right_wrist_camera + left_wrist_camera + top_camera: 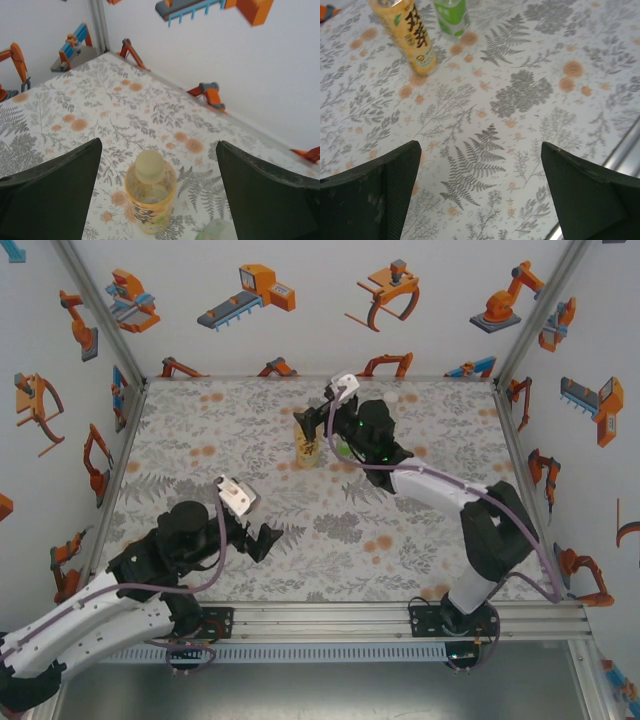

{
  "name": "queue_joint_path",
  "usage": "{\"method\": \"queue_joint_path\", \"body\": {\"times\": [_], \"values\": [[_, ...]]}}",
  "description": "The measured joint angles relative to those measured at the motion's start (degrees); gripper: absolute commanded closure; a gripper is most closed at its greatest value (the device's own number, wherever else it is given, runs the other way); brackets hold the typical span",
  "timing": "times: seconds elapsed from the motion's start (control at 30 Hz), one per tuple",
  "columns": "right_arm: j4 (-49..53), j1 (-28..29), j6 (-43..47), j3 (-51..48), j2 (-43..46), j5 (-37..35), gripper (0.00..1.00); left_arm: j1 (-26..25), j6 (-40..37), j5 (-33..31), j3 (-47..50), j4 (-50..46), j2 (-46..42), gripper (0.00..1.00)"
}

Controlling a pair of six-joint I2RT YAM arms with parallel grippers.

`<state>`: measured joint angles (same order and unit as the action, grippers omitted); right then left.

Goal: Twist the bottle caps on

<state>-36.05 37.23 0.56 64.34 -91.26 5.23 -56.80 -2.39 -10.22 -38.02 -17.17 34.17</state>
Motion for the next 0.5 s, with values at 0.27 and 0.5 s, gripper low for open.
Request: {"method": "queue_joint_path", "body": {"times": [0.27,0.5], "values": [[11.21,-2.97,2.12,-5.27,14.71,-4.7,0.01,5.31,-3.08,-6.88,1.31,4.55,4.92,0.03],[21.11,-10.45,2.1,-15.3,25.4,-7.06,0.01,16.31,-3.82,-8.63,4.74,8.57,7.02,0.03]]}}
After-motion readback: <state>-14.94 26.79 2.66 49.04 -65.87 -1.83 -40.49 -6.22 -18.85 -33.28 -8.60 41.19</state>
